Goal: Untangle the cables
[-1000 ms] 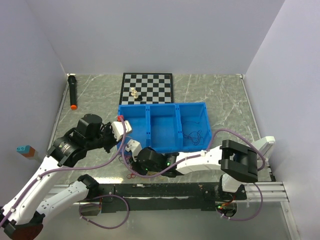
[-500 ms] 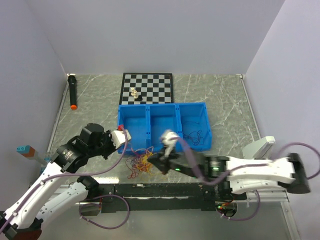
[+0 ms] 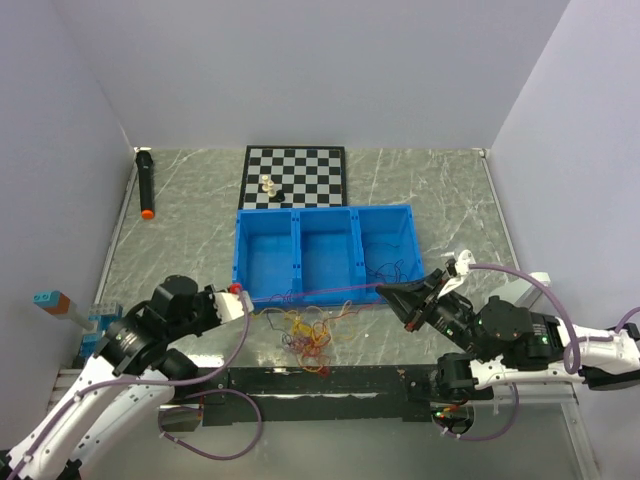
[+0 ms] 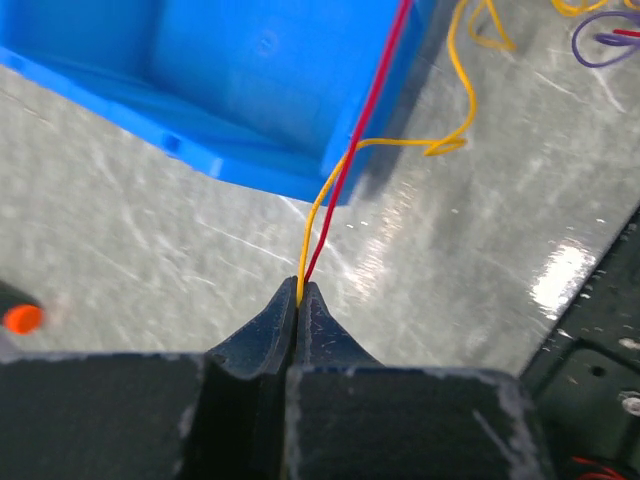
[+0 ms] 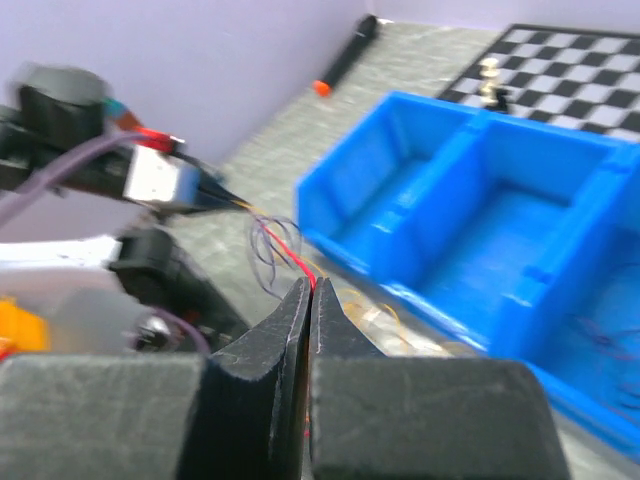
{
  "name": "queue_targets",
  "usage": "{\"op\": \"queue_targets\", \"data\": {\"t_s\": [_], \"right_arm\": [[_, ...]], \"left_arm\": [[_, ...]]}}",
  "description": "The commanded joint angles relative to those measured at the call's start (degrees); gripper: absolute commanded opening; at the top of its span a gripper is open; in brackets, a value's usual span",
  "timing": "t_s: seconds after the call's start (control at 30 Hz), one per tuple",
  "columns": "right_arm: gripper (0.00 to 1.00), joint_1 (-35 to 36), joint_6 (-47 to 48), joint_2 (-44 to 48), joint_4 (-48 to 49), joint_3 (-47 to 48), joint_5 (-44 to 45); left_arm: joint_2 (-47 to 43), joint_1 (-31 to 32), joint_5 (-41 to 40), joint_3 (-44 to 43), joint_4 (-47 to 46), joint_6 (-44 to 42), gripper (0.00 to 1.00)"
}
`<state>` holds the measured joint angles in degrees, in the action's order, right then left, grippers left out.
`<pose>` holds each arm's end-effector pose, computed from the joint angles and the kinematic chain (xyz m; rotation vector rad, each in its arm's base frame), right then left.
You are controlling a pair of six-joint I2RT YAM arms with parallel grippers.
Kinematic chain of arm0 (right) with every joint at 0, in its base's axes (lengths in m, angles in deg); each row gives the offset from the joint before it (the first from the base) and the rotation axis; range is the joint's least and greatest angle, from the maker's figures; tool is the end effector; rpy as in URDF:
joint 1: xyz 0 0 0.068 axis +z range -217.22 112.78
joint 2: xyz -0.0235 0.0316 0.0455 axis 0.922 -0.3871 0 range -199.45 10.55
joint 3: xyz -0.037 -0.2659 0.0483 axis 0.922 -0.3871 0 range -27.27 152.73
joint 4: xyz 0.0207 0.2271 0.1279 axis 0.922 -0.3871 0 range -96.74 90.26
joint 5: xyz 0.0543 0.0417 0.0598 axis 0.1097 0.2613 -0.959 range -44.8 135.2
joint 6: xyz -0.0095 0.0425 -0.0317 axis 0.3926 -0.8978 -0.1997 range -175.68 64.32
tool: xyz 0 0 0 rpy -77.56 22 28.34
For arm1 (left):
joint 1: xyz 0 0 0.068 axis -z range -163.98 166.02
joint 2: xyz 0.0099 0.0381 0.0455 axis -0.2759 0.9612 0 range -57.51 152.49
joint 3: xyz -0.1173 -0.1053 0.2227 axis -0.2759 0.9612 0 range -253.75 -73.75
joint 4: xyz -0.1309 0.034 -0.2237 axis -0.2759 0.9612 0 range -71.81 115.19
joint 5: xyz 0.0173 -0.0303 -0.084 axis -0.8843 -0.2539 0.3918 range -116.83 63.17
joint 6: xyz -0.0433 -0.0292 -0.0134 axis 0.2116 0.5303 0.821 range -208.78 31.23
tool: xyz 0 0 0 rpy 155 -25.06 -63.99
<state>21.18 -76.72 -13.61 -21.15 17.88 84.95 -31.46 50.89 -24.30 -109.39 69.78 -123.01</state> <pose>0.0252 0.0871 0.3645 -0.3993 1.6090 0.9386 0.0777 -0.0562 0.2561 1.3252 1.8845 -0.0567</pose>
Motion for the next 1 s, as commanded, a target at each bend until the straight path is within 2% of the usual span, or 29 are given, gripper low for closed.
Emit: {"op": "queue_targets", "data": {"t_s": [0.0, 0.27, 0.43, 0.6, 0.73, 0.8, 0.97], "right_arm": [[0.0, 0.54, 7.31, 0.52, -3.46, 8.19, 8.94], [0.0, 0.54, 18.48, 1.92, -2.86, 18.39, 12.98], [0.0, 0.37, 26.47, 4.03, 2.5, 19.89, 15.18], [0.0, -0.07, 34.47, 5.53, 9.98, 21.03, 16.33], [0.0, -0.16, 35.1, 4.13, 9.81, 22.09, 15.19], [0.0, -0.16, 33.7, 2.2, 7.88, 22.27, 15.01], [0.0, -0.16, 33.34, 0.52, 8.4, 21.21, 15.01]], "left_arm": [[-3.45, -0.33, -6.66, 1.36, 3.42, -6.35, 0.01], [-7.58, -0.33, -13.24, 7.77, 4.13, -16.19, 0.01], [-12.59, -0.33, -16.49, 12.6, 4.13, -21.48, 0.01], [-13.21, -0.33, -16.77, 14.89, 4.48, -22.36, 0.01], [-11.2, -0.33, -13.35, 12.88, 3.52, -20.0, 0.01], [-8.31, -0.33, -10.62, 9.38, 2.9, -17.37, 0.07], [1.89, -0.33, -3.33, -0.12, 6.06, -12.26, 0.01]]}}
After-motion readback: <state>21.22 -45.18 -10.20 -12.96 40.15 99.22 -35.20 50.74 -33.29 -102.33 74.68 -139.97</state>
